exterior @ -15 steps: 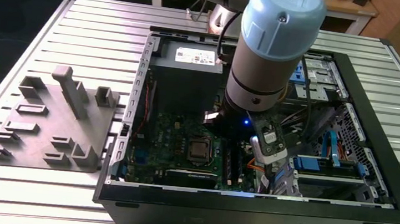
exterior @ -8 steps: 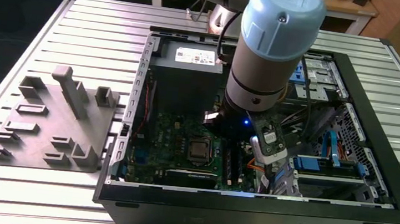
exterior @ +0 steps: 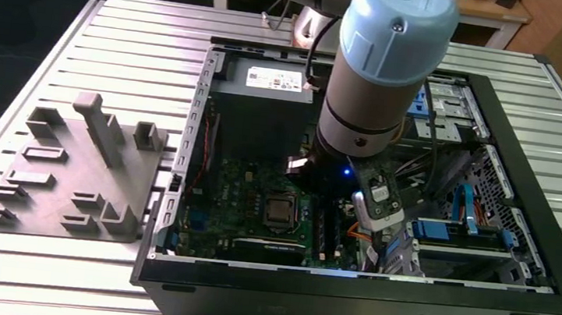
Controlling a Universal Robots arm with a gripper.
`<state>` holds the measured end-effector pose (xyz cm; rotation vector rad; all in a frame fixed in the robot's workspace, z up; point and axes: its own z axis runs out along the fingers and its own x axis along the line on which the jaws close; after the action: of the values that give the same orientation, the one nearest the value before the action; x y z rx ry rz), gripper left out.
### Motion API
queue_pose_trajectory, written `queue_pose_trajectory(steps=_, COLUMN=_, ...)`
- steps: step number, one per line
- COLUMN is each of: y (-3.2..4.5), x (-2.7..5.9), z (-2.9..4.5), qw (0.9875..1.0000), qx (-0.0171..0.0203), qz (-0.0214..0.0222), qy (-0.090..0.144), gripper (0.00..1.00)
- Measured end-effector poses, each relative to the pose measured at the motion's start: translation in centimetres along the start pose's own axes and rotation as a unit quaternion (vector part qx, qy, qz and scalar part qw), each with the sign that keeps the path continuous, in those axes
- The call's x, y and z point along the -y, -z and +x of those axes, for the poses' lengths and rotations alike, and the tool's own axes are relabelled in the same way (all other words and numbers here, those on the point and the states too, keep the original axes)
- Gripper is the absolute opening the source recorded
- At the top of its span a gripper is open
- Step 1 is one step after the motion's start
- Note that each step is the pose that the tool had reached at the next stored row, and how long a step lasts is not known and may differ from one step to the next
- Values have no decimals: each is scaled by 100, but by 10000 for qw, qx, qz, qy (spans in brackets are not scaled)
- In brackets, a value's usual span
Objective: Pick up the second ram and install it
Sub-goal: 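Insert the second ram into the second slot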
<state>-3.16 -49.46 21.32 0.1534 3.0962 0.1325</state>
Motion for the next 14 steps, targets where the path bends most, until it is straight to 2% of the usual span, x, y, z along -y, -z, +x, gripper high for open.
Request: queue_pose_trajectory(steps=14, y=-12, x=3, z=-7, qw=10000, qx=0, qz=-20, qy=0, gripper=10)
